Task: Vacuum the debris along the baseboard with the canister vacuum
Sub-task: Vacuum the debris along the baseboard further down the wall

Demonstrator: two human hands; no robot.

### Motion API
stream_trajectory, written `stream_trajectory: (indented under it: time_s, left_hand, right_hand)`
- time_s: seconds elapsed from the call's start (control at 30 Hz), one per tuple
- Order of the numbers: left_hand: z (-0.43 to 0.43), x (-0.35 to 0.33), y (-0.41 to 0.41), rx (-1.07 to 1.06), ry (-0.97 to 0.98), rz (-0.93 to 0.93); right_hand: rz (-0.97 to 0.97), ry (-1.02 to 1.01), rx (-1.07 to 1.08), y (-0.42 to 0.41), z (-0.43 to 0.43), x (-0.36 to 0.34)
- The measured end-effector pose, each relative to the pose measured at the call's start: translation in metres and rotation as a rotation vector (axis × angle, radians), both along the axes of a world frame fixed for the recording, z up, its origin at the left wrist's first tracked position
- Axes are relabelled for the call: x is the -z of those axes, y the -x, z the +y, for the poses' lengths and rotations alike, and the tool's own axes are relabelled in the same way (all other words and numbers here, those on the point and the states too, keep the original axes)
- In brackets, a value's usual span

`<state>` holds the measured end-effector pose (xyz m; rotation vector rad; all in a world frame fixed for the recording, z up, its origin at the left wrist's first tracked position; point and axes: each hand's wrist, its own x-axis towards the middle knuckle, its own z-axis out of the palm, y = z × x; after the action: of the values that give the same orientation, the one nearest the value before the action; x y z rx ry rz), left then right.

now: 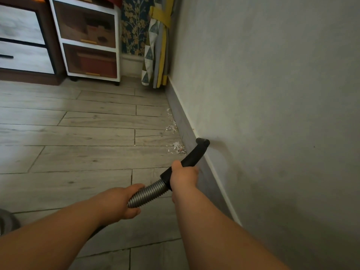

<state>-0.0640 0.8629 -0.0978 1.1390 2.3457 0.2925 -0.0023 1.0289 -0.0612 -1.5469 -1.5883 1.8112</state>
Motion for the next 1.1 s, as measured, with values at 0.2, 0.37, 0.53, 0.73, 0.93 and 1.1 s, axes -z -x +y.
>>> stream_trajectory:
  time_s: [0.2,0.37,0.53,0.73,0.93,1.1]
  left_hand:
    - [0.016,0.002,0.022,-0.041,-0.022,0.004]
    - [0.036,-0.001,0.045,-0.074,-0.009,-0.035]
    - [0.058,-0.005,0.055,-0.121,0.003,-0.087]
    - [0.086,-0.014,0.056,-0.157,0.035,-0.088]
    - [0.105,-0.024,0.055,-0.153,0.013,-0.11]
    - [0.102,-0.019,0.051,-0.094,0.045,-0.093]
  right_hand:
    - [-0.008,-0.027,-0.01,0.03,0.013,0.003]
    - [0.012,-0.018,-0.018,0.056,0.032,0.005]
    - [-0.017,-0.016,-0.063,0.076,0.055,0.001]
    - [-0.072,-0.009,-0.139,0.086,0.082,-0.009]
    - [-0.065,-0.022,-0.162,0.086,0.104,-0.02]
    - [-0.089,-0.038,-0.166,0.076,0.1,-0.017]
